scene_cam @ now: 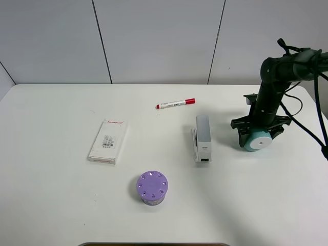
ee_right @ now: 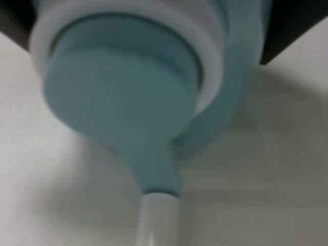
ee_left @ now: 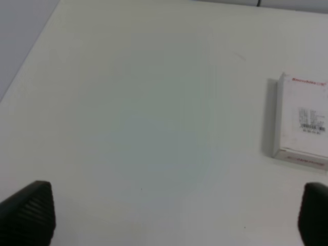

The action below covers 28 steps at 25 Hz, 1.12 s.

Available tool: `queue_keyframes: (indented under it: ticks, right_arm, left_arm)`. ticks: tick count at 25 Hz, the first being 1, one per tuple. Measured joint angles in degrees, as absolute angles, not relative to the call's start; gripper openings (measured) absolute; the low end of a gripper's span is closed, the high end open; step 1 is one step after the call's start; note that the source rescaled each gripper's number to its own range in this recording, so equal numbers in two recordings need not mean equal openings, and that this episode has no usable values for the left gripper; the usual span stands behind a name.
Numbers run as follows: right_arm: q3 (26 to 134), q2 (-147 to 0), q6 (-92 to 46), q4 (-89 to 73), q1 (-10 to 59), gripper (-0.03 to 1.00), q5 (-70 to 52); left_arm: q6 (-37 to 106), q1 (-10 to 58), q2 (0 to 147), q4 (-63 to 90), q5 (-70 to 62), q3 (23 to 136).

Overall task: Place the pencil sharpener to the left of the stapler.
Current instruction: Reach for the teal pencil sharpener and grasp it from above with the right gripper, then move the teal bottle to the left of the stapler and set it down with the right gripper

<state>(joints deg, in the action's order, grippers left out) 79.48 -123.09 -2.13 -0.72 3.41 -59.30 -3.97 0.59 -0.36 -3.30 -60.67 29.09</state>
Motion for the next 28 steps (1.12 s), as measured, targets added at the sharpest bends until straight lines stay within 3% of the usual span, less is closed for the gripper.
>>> queue_keyframes:
  ticks: [28]
  right_arm:
    - [79.5, -123.0, -2.1, -0.7, 3.3, 0.00, -59.4]
  left_arm:
    - [-4.0, 0.6, -0.4, -3.3, -60.7, 29.1]
